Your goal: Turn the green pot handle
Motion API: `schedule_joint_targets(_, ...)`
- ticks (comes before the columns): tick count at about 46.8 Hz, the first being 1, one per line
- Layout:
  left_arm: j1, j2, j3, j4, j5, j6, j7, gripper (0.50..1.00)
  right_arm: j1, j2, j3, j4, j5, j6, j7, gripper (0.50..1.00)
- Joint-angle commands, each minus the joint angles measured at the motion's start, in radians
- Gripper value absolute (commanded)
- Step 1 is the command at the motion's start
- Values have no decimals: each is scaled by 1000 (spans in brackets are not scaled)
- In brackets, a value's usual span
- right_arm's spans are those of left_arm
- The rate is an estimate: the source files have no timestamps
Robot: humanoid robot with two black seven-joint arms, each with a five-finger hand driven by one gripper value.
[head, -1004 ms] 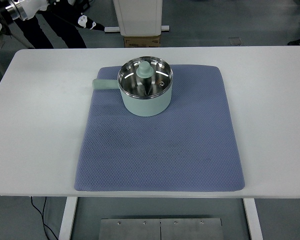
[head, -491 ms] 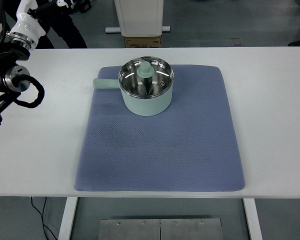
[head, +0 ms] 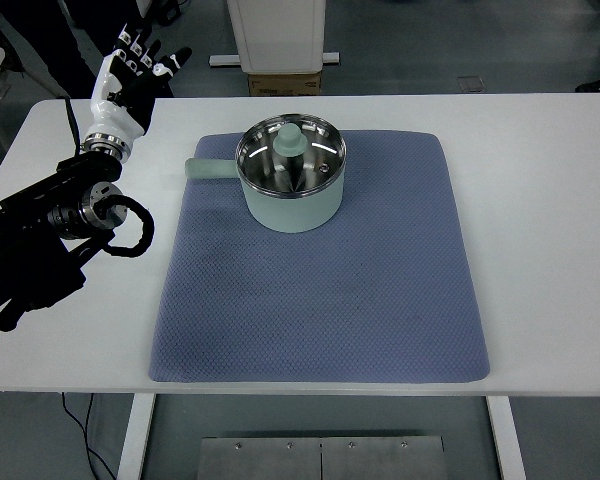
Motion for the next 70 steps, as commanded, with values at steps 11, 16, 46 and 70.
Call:
schedule_joint_targets(11, 36, -88, -11, 86, 0, -4, 21, 1000, 5, 0, -2, 0, 0, 0, 0, 1000)
schedule_joint_targets(16, 42, -88, -17, 86, -1, -4, 23, 1000, 3, 0, 0, 0, 0, 0, 0, 1000)
schedule_joint_targets(46, 84, -73, -45, 197, 2, -135, 26, 1000, 0, 0, 1, 0, 2, 0, -1, 1000)
schedule_joint_targets(70, 88, -106, -63, 243, -1, -182, 26, 1000, -1, 0, 3, 0, 2, 0, -1, 1000)
